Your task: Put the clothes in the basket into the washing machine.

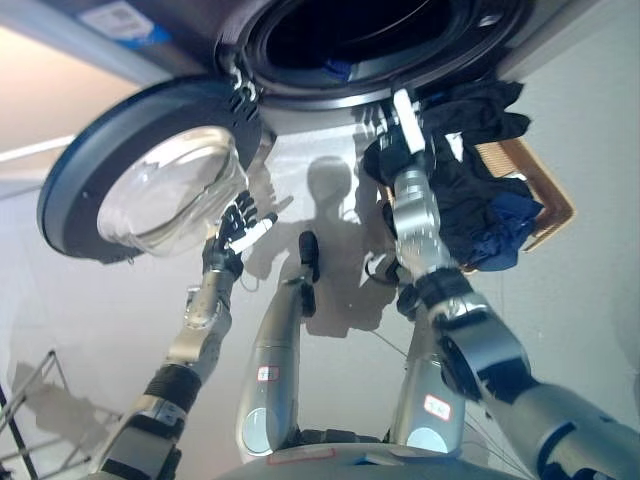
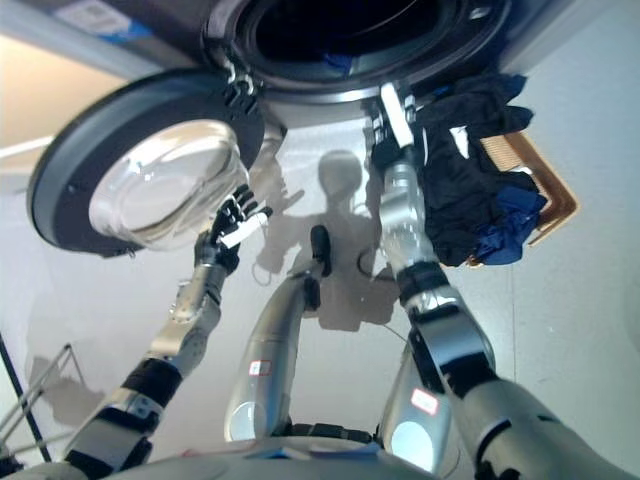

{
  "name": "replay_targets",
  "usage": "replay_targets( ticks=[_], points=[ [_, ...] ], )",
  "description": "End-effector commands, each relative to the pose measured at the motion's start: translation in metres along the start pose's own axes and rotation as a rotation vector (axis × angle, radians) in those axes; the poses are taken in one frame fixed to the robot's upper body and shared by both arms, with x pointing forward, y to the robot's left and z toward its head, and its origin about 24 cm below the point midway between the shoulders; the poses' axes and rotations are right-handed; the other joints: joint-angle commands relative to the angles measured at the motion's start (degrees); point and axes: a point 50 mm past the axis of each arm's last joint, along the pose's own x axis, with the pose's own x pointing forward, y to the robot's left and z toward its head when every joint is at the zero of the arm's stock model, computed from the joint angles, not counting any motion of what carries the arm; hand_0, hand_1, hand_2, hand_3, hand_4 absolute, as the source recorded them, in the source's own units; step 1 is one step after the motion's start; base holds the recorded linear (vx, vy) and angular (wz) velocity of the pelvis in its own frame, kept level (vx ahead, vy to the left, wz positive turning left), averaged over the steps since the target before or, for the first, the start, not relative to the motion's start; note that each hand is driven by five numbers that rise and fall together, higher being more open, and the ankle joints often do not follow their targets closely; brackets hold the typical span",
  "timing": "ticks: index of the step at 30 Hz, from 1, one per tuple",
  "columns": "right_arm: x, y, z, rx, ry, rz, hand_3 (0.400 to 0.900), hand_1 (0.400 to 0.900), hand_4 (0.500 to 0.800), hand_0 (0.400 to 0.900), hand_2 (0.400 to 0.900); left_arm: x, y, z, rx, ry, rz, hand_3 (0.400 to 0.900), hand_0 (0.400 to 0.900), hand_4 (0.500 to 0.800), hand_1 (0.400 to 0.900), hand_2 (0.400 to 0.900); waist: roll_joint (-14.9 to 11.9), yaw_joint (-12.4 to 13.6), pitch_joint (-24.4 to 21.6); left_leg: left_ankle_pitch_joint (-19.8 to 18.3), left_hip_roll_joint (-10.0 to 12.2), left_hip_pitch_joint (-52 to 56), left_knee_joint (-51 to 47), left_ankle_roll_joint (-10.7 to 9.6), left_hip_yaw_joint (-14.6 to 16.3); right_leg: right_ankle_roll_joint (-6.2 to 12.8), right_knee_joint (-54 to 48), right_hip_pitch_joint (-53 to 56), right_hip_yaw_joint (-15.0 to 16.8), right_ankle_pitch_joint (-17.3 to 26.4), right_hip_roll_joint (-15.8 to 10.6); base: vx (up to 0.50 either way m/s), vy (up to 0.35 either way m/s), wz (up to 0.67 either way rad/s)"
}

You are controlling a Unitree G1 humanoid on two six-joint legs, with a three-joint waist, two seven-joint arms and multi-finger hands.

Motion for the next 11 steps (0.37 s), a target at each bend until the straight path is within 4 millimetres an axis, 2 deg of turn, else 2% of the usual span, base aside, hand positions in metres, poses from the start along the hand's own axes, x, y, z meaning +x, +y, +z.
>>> replay_targets(
  ticks=[1, 5, 8, 11],
  points=[
    [-0.029, -0.022, -0.028, 0.000, 0.074, 0.050, 0.900, 0.900, 0.800, 0.900, 0.900, -0.028, 0.035, -0.036, 0.016, 0.113, 0.098, 0.900, 0.900, 0.800, 0.900, 0.900, -2.83, -2.45, -8.64, 3.51, -3.12, 9.10, -11.39, 0.39, -0.50, 8.53, -6.29, 7.22, -3.40, 2.14, 2.88, 0.13, 0.010, -0.24],
    [-0.082, -0.107, -0.050, -0.118, 0.228, -0.200, 0.900, 0.900, 0.800, 0.900, 0.900, -0.056, 0.061, -0.080, -0.021, 0.316, 0.218, 0.900, 0.900, 0.800, 0.900, 0.900, -5.01, -3.14, -10.98, 4.80, -2.64, 20.91, -17.74, -0.60, -0.02, 9.16, -14.85, 21.11, -4.06, 3.57, 5.45, 0.23, -0.002, -0.16],
    [-0.120, -0.159, -0.054, -0.252, 0.327, -0.417, 0.900, 0.900, 0.800, 0.900, 0.900, -0.073, 0.075, -0.099, -0.039, 0.413, 0.288, 0.900, 0.900, 0.800, 0.900, 0.900, -5.69, -3.23, -13.25, 5.98, -2.53, 27.62, -21.91, -1.22, 0.36, 9.57, -20.24, 29.77, -5.11, 4.08, 6.74, 0.16, 0.002, 0.00],
    [-0.159, -0.199, -0.055, -0.352, 0.424, -0.640, 0.900, 0.900, 0.800, 0.900, 0.900, -0.090, 0.082, -0.117, -0.004, 0.528, 0.319, 0.900, 0.900, 0.800, 0.900, 0.900, -6.33, -3.50, -15.59, 5.87, -2.65, 33.73, -24.85, -1.56, 1.13, 9.76, -25.01, 37.14, -5.41, 4.54, 7.89, 0.13, 0.019, 0.00]
  ],
)
